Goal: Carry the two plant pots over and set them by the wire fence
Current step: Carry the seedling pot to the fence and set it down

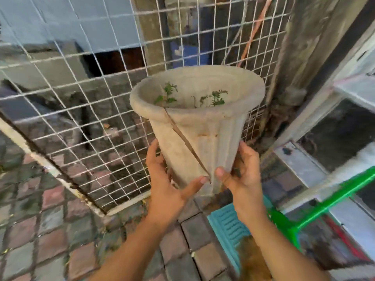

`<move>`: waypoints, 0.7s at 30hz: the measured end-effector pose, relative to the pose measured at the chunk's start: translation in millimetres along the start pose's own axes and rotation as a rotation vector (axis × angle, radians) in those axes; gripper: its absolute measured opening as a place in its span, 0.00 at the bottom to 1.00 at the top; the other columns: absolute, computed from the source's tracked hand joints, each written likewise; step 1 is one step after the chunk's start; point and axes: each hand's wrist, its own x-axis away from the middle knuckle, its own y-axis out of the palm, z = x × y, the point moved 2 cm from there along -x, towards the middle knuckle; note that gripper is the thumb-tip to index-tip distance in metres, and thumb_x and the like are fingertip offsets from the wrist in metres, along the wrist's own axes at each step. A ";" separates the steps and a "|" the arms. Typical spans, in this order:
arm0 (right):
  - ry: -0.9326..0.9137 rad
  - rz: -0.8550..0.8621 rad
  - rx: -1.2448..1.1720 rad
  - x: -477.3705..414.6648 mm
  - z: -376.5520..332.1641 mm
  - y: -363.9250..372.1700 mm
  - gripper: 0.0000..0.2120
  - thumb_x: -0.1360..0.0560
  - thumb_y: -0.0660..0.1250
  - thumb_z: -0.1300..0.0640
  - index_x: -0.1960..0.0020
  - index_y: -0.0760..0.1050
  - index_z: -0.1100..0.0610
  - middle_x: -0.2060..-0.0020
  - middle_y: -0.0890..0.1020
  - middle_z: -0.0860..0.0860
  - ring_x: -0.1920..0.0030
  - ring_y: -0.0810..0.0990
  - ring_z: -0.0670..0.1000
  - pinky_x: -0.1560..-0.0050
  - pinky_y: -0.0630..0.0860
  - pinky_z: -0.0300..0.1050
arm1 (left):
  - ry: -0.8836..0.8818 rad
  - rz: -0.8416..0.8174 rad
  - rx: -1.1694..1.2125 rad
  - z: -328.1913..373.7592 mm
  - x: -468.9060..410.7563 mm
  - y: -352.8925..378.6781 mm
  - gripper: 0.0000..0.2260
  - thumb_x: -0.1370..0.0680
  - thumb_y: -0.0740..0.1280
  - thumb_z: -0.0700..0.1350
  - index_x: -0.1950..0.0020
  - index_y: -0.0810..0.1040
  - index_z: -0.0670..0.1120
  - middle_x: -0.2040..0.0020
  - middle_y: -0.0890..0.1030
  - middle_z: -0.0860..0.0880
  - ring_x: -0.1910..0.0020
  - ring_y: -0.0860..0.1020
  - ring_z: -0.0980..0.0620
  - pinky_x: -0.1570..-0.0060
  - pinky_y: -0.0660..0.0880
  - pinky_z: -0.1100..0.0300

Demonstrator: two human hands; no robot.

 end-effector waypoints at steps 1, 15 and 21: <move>-0.016 0.002 -0.012 0.9 23.0 -4.8 0.36 0.31 0.76 0.61 0.26 0.67 0.47 0.27 0.77 0.42 0.26 0.76 0.48 0.30 0.77 0.44 | -0.004 -0.002 -0.010 -22.4 5.7 3.4 0.53 0.35 0.84 0.54 0.23 0.52 0.74 0.27 0.71 0.47 0.25 0.76 0.50 0.30 0.79 0.58; -0.024 -0.017 -0.027 -5.9 216.2 -47.1 0.36 0.32 0.74 0.66 0.27 0.65 0.57 0.27 0.75 0.50 0.31 0.79 0.41 0.32 0.77 0.42 | 0.018 -0.019 -0.091 -208.4 36.4 31.0 0.54 0.35 0.85 0.48 0.23 0.50 0.65 0.28 0.70 0.34 0.26 0.75 0.42 0.28 0.78 0.56; -0.002 -0.050 0.013 -13.5 250.6 -61.1 0.36 0.33 0.73 0.67 0.29 0.63 0.60 0.32 0.76 0.46 0.34 0.78 0.40 0.27 0.75 0.47 | -0.022 -0.019 -0.124 -246.8 42.0 46.3 0.53 0.35 0.83 0.44 0.24 0.48 0.60 0.28 0.68 0.30 0.25 0.73 0.38 0.25 0.75 0.57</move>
